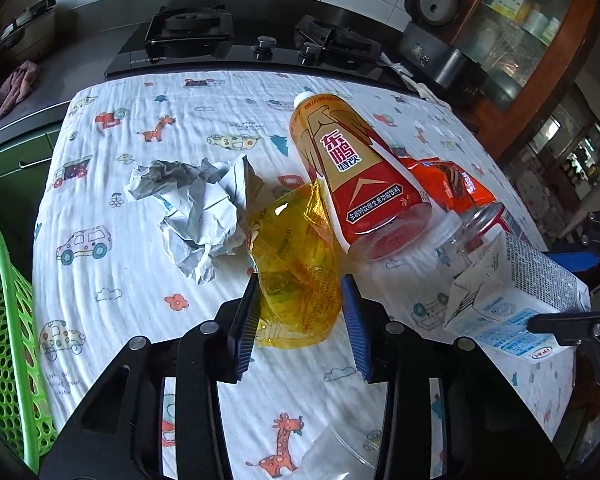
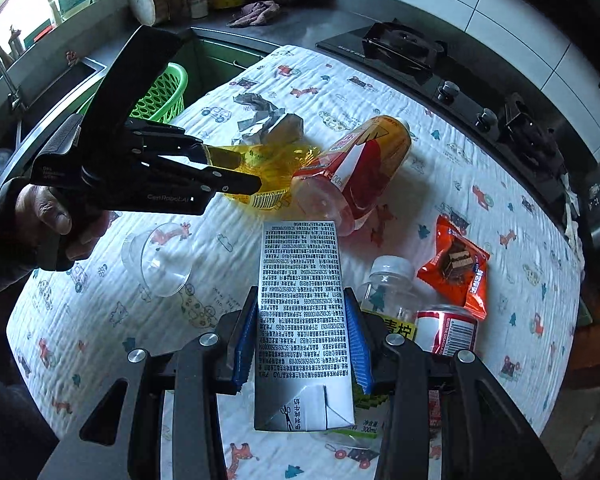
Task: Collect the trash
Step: 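Carry the yellow plastic bag to the basket and release it with the left tool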
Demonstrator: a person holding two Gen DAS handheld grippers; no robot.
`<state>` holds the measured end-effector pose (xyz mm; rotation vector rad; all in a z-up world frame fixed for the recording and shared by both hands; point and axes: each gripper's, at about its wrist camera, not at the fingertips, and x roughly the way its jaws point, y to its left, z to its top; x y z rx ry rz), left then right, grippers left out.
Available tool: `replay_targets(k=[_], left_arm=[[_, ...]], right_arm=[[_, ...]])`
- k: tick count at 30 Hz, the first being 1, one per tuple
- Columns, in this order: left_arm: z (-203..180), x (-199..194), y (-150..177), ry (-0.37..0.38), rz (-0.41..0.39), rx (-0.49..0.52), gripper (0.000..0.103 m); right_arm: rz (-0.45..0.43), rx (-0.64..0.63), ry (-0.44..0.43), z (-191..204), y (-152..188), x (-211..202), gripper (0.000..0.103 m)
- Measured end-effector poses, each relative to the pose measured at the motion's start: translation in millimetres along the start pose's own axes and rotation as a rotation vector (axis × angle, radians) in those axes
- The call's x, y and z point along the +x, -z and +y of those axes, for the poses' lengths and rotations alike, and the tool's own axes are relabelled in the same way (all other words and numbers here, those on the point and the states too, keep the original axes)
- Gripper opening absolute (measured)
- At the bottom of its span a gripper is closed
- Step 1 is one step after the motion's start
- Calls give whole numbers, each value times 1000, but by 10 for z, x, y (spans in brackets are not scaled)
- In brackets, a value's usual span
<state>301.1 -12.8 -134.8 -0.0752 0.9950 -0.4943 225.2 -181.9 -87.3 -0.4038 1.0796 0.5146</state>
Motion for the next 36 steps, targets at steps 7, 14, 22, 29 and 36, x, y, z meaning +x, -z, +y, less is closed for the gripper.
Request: replay_targets(k=[7, 14, 22, 29, 36], left_arm=[[-14, -297, 136, 15, -43, 17, 32], [205, -831, 362, 27, -127, -50, 31], [813, -1589, 606, -98, -235, -141, 31], [1621, -1955, 804, -226, -248, -267, 32], [2258, -1888, 1031, -311, -172, -372, 54]], right_arm=[[-23, 33, -26, 61, 17, -13, 39], [-65, 22, -57, 235, -91, -114, 39], [-161, -16, -120, 616, -527, -255, 39], [-220, -30, -192, 1073, -1077, -184, 39], [-241, -22, -231, 1492, -1564, 29, 39]])
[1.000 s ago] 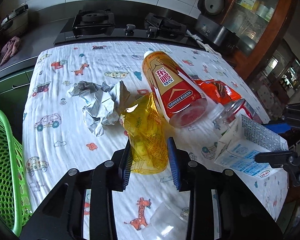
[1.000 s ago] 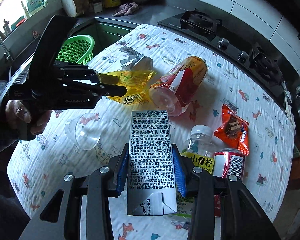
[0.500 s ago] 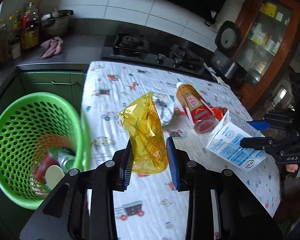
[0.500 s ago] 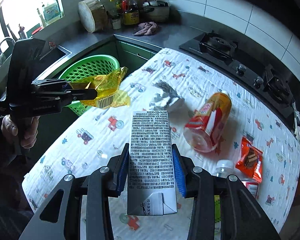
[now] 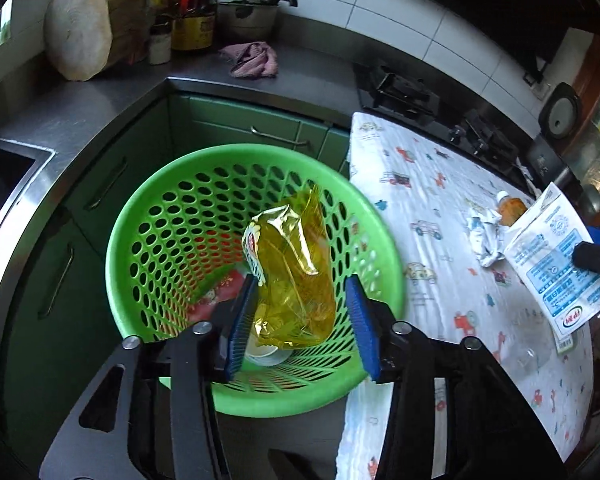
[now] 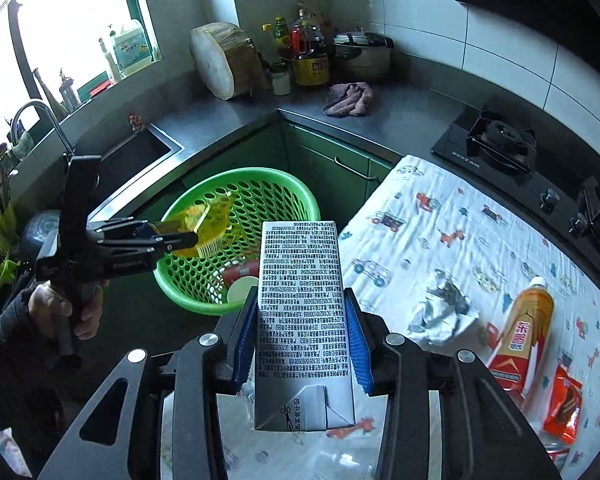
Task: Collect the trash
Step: 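Carry the yellow plastic bag to the basket and release it with the left tool, then drop the milk carton into the green basket with the right tool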
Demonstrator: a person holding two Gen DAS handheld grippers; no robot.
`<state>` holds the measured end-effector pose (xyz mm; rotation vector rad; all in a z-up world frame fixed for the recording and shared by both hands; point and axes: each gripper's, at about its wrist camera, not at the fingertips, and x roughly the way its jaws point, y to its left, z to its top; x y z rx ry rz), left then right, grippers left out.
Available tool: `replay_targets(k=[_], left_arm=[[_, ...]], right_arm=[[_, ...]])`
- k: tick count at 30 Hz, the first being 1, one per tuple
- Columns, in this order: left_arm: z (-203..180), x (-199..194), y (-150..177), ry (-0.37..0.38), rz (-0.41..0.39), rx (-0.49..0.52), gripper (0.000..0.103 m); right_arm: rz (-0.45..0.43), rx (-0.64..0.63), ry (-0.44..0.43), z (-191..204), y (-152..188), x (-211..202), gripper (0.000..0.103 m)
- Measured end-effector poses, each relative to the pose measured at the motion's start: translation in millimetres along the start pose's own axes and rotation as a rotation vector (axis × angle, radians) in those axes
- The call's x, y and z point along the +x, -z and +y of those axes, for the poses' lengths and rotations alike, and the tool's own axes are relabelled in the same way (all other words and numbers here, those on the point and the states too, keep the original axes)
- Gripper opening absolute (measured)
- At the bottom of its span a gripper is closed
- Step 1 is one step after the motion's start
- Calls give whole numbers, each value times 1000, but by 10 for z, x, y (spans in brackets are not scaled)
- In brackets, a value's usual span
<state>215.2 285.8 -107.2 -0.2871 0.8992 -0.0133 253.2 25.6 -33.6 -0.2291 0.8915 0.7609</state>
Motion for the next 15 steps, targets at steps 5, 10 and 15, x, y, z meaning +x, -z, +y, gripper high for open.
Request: replay_targets(k=[5, 10, 15], left_arm=[[286, 33, 52, -14, 1, -71, 75], [435, -34, 114, -17, -5, -104, 78], [556, -153, 166, -30, -22, -123, 79]], right_arm=[[-4, 15, -6, 160, -246, 302, 39], [2, 26, -11, 315, -457, 656, 39], [7, 44, -17, 451, -634, 997, 40]])
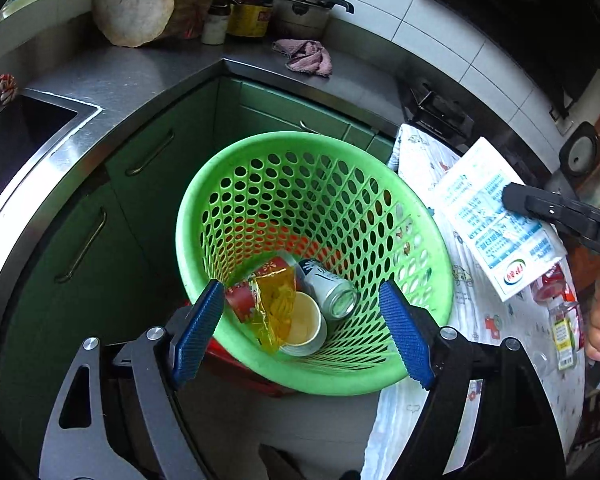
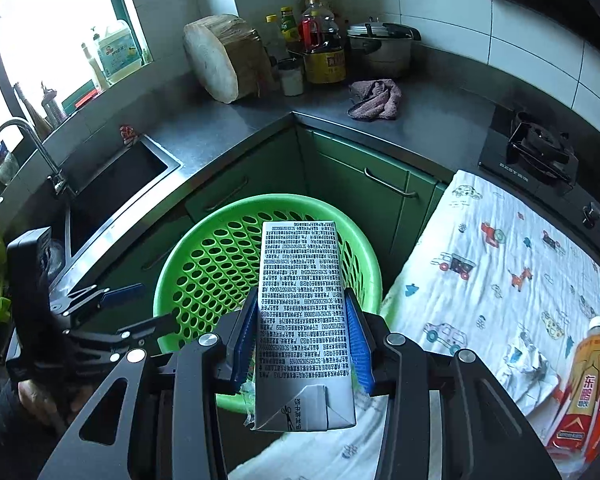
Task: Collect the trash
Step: 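Drop the milk carton into the green basket with the right tool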
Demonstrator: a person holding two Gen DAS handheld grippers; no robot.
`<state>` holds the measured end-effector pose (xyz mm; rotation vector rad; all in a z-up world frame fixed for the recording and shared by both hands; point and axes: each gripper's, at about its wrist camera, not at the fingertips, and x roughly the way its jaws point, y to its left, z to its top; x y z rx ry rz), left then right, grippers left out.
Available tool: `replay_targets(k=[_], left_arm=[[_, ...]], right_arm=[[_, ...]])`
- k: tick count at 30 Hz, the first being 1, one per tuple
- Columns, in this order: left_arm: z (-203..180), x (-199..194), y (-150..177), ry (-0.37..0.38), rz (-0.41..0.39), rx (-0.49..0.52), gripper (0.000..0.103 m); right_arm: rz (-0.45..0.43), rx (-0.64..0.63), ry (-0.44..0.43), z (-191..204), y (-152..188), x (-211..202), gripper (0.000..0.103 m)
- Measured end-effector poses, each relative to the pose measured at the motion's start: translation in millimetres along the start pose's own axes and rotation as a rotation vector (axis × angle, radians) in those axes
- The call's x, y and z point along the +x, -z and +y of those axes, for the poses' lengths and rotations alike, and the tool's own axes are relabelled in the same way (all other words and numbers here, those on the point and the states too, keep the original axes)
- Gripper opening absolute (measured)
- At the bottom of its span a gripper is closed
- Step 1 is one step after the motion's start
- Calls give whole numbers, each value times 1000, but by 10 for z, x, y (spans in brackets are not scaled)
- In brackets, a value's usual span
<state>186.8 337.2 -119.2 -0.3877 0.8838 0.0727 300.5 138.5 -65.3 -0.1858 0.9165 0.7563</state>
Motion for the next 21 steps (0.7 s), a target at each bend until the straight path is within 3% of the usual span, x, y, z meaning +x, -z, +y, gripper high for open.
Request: replay_targets(k=[2, 6, 10, 13, 21], left_arm=[[53, -41, 21, -2, -4, -8, 80], [105, -94, 66, -11, -5, -18, 80], [128, -122, 106, -15, -3, -23, 80], [101, -145, 118, -15, -5, -23, 80], [-178, -188, 111, 3, -24, 6, 81]], right_arm=[[2, 4, 4, 46, -48, 111, 40], [-16, 1, 7, 135, -110, 206, 61], [-36, -14, 10, 177, -70, 92, 61], [-46, -13, 7, 112, 27, -94, 67], [-7, -30, 83, -324, 597, -610, 74]])
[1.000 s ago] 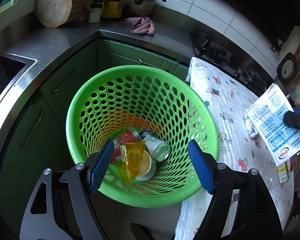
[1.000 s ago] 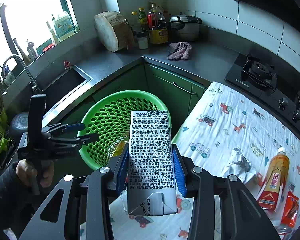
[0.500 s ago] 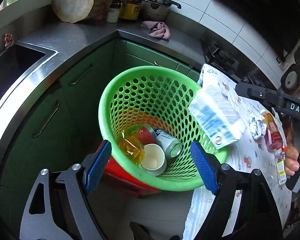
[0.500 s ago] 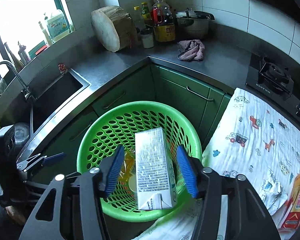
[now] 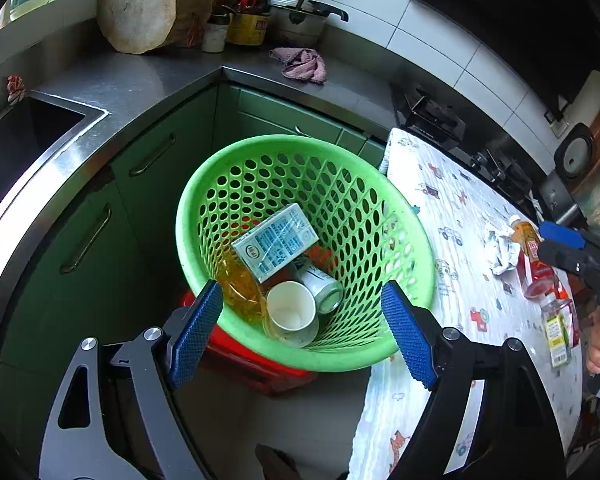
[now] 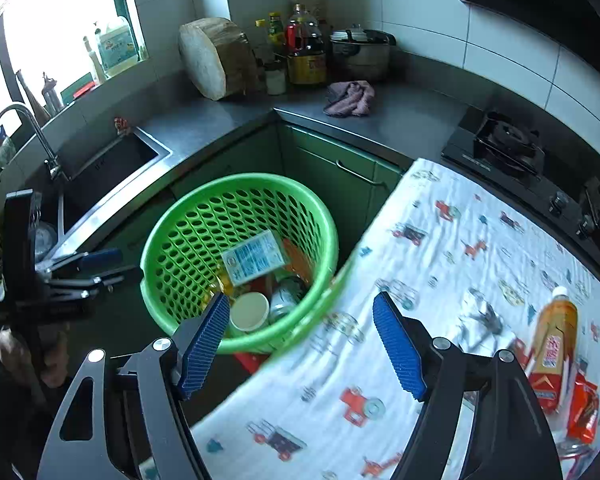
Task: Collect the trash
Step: 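Drop the milk carton into the green basket with the right tool, then move the right tool to the clear plastic cup and grasp it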
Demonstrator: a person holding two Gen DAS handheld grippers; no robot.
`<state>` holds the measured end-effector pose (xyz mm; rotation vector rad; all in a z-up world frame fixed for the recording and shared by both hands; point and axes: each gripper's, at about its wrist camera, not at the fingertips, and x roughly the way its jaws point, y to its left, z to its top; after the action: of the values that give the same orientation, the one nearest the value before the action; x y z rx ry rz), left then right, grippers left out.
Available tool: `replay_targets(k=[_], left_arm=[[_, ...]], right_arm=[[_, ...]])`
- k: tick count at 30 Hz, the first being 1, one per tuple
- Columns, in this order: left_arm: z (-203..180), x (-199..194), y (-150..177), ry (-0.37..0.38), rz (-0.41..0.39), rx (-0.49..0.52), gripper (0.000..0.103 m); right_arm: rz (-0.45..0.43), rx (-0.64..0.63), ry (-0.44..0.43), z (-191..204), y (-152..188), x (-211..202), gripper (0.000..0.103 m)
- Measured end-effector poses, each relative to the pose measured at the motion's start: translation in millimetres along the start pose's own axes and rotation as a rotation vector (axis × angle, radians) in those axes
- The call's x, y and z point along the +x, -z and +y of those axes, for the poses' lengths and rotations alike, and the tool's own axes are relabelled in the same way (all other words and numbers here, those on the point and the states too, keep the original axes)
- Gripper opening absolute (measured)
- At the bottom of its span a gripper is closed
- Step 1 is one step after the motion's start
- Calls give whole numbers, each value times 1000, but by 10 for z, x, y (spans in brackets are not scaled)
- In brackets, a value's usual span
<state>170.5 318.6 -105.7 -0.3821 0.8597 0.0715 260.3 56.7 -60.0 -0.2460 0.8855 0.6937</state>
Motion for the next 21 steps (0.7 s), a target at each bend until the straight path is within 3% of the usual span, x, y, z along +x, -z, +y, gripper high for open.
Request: replay_targets(k=[9, 21], left_arm=[[-419, 68, 81, 38, 8, 23, 82], [-820, 86, 165, 64, 21, 73, 82]], right_arm=[[85, 76, 73, -647, 836, -321, 81], [84, 159, 66, -564, 1570, -349, 84]])
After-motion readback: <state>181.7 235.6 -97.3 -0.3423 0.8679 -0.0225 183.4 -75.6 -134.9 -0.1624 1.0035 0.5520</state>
